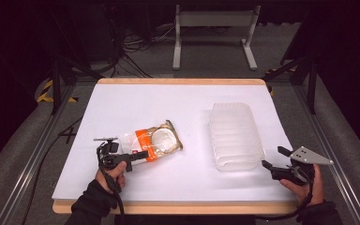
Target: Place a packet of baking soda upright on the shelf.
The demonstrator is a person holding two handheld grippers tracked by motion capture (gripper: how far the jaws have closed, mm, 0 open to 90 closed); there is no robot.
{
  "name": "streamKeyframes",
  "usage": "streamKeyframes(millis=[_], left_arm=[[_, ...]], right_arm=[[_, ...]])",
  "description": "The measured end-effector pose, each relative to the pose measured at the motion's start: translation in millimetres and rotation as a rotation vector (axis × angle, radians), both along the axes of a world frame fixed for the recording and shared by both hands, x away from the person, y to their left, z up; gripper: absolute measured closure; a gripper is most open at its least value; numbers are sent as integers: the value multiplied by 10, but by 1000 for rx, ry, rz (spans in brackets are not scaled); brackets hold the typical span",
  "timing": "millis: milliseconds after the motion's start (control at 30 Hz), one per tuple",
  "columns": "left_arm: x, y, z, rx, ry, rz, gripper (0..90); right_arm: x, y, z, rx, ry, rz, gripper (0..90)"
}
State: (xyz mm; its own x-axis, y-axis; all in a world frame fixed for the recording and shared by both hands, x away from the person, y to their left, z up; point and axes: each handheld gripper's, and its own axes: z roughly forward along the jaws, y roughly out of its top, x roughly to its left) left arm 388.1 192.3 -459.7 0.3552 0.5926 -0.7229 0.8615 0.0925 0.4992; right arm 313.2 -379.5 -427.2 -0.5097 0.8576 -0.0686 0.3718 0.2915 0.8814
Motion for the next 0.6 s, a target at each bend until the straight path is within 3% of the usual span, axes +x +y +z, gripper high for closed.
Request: streamKeyframes(millis=[100, 200, 233, 300, 333, 367, 400, 433, 467, 500, 533, 567, 600], left_arm=[[125, -5, 3, 38, -14, 4, 286], [212, 15, -9, 58, -14, 7, 490], [264, 31, -17, 105, -49, 6, 572], [283, 44, -26, 102, -52, 4, 684], [302, 55, -6, 121, -102, -13, 745], [302, 55, -6, 121, -102, -13, 789], [302, 58, 18, 123, -135, -21, 789], [292, 26, 85, 149, -197, -44, 878], [288, 13, 119, 168, -235, -59, 895], [288, 13, 119, 168, -235, -59, 896], [266, -27, 187, 201, -279, -75, 897], [266, -27, 187, 201, -279, -75, 897], [245, -52, 229, 223, -307, -85, 898]], right_arm=[[6, -15, -6, 4, 2, -6, 184], [3, -25, -12, 6, 6, -7, 184], [-7, -30, -5, 8, -2, -9, 184], [-11, -33, 0, 9, -7, -11, 184], [-17, -41, 8, 15, -13, -13, 184], [-17, -41, 8, 15, -13, -13, 184], [-19, -42, 10, 13, -16, -12, 184], [-23, -41, 12, 13, -15, -13, 184], [-24, -40, 12, 11, -14, -13, 184], [-25, -39, 12, 10, -14, -12, 184], [-27, -40, 14, 10, -14, -13, 184], [-27, -40, 14, 10, -14, -13, 184], [-31, -47, 18, 12, -16, -14, 184]])
